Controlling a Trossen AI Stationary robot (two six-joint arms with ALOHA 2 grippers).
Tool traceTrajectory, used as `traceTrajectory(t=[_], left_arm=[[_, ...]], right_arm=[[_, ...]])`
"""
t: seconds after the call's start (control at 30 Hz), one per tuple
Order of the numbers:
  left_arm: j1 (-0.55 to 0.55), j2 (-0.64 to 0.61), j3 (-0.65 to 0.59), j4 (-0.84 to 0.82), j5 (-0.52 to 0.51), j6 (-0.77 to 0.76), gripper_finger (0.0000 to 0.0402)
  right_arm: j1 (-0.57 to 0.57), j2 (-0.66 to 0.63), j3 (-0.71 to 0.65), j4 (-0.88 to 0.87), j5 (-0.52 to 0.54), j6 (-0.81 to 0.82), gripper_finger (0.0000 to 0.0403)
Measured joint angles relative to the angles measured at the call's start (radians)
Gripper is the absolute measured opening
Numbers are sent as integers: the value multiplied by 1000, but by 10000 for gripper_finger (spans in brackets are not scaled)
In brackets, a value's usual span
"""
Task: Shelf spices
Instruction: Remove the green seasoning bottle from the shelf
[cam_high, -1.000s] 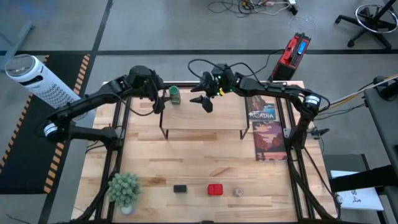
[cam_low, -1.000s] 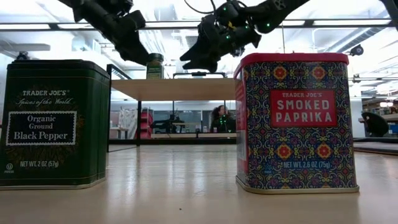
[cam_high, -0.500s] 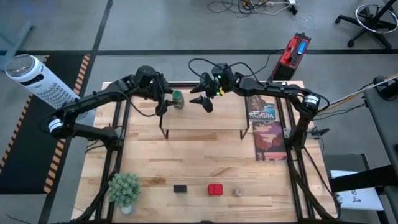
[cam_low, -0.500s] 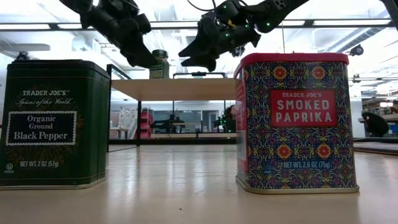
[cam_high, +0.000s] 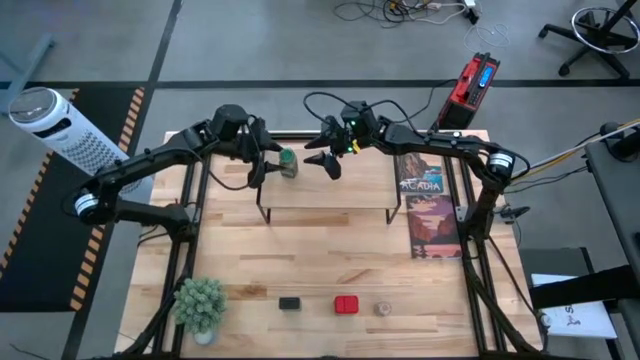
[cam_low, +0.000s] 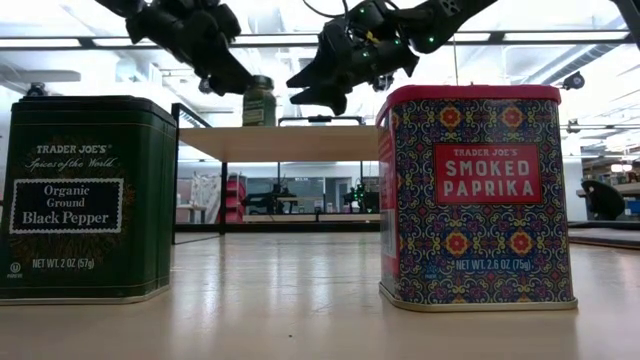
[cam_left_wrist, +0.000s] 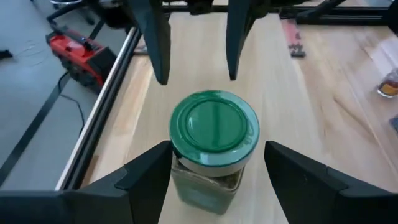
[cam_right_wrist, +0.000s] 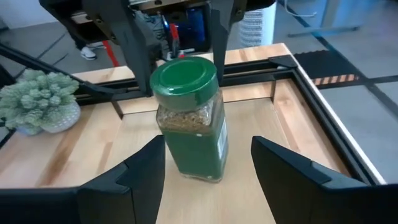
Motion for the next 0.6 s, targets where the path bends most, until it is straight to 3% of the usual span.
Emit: traceTrajectory(t=[0.6], left_arm=[[-42, 4, 0, 6, -32, -14, 245]], right_arm=[[31, 2, 0, 59, 11, 33, 213]])
